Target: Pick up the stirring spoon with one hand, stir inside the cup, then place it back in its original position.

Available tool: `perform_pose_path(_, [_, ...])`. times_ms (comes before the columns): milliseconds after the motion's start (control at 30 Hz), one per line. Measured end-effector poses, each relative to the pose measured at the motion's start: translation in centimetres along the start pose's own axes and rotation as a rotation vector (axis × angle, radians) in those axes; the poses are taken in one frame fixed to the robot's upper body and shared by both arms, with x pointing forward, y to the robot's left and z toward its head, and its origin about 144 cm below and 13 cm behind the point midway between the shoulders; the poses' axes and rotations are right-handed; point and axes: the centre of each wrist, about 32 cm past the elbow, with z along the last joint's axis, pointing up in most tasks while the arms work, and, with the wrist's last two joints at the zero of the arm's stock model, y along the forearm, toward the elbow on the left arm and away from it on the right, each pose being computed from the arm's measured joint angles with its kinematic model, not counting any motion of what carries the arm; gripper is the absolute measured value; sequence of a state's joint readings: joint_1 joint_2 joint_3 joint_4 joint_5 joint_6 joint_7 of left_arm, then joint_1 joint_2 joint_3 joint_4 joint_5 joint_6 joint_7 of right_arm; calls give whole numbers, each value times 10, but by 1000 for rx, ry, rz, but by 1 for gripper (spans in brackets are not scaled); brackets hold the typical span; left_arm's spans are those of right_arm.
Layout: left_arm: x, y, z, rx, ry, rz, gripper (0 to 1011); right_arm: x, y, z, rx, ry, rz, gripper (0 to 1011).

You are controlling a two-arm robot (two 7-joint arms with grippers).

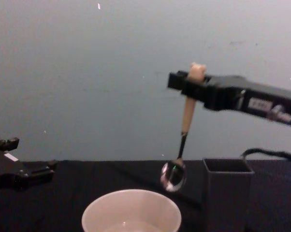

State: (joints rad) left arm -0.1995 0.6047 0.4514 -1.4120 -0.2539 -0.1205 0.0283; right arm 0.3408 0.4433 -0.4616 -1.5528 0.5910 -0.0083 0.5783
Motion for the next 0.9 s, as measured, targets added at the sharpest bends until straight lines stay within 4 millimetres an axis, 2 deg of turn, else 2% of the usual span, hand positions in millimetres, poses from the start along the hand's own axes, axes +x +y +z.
perform_pose_path(433, [0, 0, 0, 0, 0, 0, 1001, -9, 25, -35, -29, -43, 105, 207])
perform_pose_path(900, [0, 0, 0, 0, 0, 0, 1001, -1, 51, -69, -9, -103, 170, 207])
